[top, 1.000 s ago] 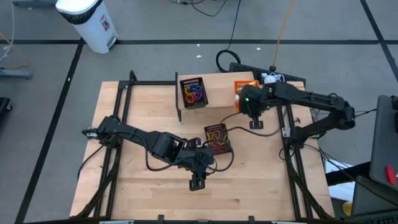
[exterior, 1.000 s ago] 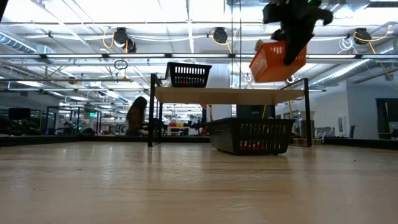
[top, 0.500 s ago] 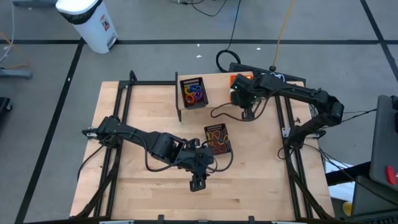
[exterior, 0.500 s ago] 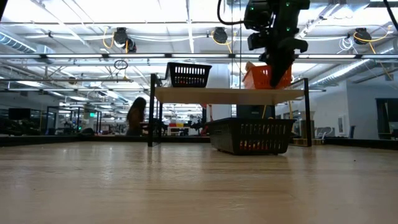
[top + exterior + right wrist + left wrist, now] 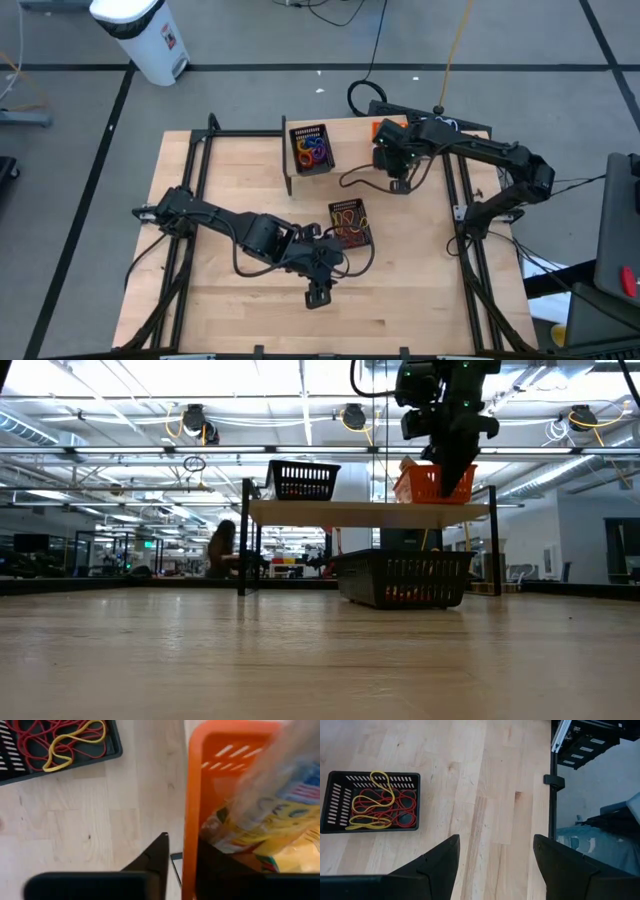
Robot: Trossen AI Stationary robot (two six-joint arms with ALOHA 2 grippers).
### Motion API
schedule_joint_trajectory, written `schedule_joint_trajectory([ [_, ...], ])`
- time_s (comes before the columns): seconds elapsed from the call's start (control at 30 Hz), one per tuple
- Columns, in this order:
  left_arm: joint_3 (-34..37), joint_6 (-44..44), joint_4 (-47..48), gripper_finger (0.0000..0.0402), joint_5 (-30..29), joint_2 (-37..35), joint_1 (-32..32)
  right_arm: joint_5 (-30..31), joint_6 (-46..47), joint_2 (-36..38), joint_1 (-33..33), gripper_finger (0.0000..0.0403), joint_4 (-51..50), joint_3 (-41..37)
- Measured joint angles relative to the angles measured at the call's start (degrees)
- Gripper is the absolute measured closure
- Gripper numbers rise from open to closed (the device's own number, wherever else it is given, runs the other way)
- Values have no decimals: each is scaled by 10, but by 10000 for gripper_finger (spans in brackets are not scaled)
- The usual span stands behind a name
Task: Pick & Place Office Desk Supplies
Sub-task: Put the orange bin with crayon bag on the shelf, then adjust the black bin on the shelf
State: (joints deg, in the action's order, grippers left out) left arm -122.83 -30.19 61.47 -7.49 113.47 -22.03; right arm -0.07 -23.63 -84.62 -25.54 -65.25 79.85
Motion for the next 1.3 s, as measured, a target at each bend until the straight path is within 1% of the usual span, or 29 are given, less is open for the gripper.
schedule_joint_trajectory([
  [0.13, 0, -1, 0, 146, 0, 0, -2, -3, 0, 0, 0, 304, 1, 0],
  [0.47, 0, -4, 0, 146, 0, 0, -3, -1, 4, 0, 0, 151, 13, 0],
  [0.6, 0, -4, 0, 146, 0, 0, -3, -1, 4, 0, 0, 113, 12, 0],
  [0.7, 0, -4, 0, 146, 0, 0, -3, 0, 4, 1, 0, 106, 8, 0],
  [0.87, 0, -4, -1, 146, 0, 0, -3, 1, 2, 25, 1, 113, 3, 0],
  [1.3, 0, -3, -5, 146, 0, 0, -3, 0, -11, 138, 14, 116, 15, 0],
])
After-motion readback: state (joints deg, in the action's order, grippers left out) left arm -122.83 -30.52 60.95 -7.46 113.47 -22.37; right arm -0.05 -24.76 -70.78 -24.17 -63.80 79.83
